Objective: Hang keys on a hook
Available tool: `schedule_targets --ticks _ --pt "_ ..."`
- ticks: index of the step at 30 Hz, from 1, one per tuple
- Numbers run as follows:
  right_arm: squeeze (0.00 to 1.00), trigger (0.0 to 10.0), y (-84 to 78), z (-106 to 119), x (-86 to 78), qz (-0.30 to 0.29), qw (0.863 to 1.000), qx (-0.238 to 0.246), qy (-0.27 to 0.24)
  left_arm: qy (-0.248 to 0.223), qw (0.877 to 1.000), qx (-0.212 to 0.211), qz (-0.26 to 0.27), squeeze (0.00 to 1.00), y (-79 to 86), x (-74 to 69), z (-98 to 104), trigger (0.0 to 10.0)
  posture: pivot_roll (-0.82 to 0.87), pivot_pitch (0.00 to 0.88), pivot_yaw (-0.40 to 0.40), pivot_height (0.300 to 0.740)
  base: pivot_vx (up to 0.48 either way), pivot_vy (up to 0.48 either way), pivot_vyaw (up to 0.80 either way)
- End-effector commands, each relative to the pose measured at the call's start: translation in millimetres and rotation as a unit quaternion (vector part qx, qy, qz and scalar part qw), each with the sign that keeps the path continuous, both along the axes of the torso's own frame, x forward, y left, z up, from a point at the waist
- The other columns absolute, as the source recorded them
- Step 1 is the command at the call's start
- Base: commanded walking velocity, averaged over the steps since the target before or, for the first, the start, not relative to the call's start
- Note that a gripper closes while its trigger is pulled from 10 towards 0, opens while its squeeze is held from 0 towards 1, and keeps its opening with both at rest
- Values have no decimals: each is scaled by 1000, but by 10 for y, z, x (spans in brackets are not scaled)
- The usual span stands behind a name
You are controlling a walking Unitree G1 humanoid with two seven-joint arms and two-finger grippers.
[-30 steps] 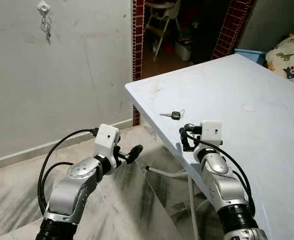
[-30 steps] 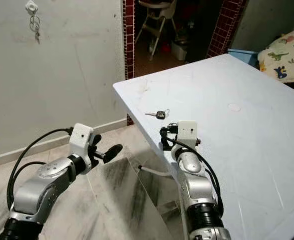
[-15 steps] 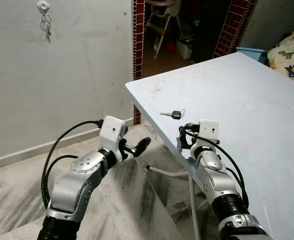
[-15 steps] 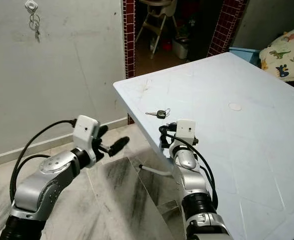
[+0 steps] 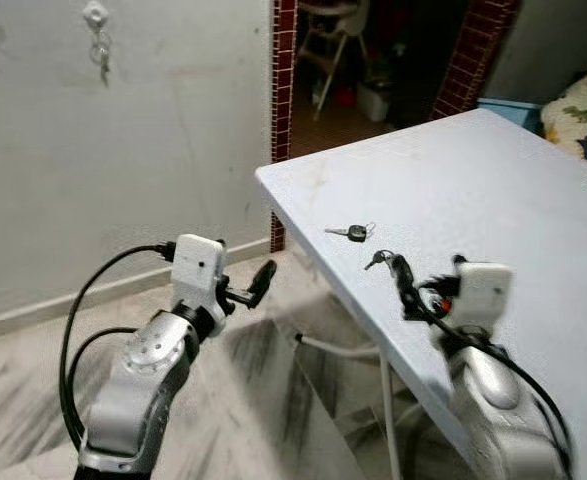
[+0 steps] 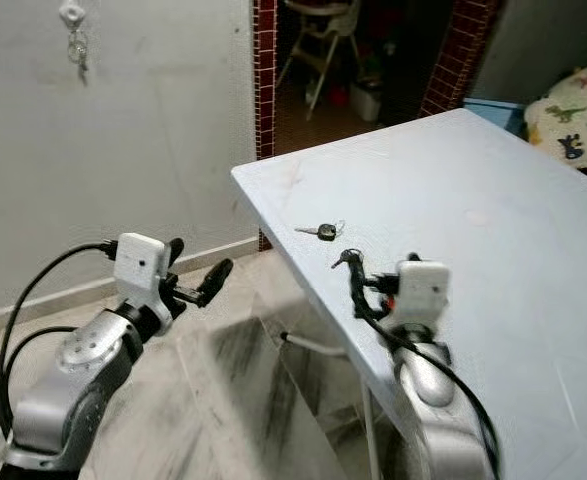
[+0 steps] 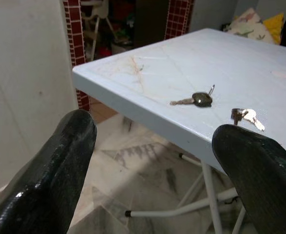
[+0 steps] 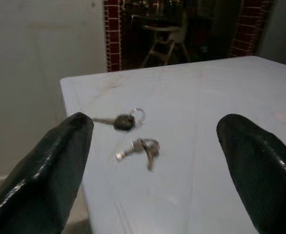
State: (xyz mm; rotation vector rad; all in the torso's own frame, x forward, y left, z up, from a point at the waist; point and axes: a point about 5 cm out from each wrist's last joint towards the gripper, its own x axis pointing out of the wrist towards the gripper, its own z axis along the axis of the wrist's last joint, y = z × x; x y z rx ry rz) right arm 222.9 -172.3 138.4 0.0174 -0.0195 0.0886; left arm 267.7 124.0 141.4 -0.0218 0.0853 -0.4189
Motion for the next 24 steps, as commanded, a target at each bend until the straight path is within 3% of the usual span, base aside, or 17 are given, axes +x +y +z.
schedule_targets --ticks 1,3,5,10,16,24 --pt "0 10000 9 84 -38 14 1000 2 -5 -14 1000 3 -2 0 -2 -10 43 10000 76 0 -25 740 0 0 0" --pt "0 10000 -48 39 -180 21 1000 -10 19 -12 1000 -3 -10 0 -4 -18 41 10000 69 0 -24 740 0 0 0" --pt "0 10000 -58 33 -199 22 999 -11 26 -12 1000 -7 -12 0 -7 -16 42 10000 70 0 -25 740 0 0 0" --pt "0 10000 -60 49 -183 27 999 -17 28 -12 1000 -12 -8 0 0 -5 43 10000 72 0 -25 740 0 0 0" --pt "0 10000 39 62 -142 43 998 -37 32 -11 1000 -13 -15 0 -3 17 38 10000 83 0 -28 740 297 0 0" --pt "0 10000 85 60 -141 46 998 -30 35 -13 1000 -6 -15 0 12 47 41 10000 85 0 -26 740 375 0 0"
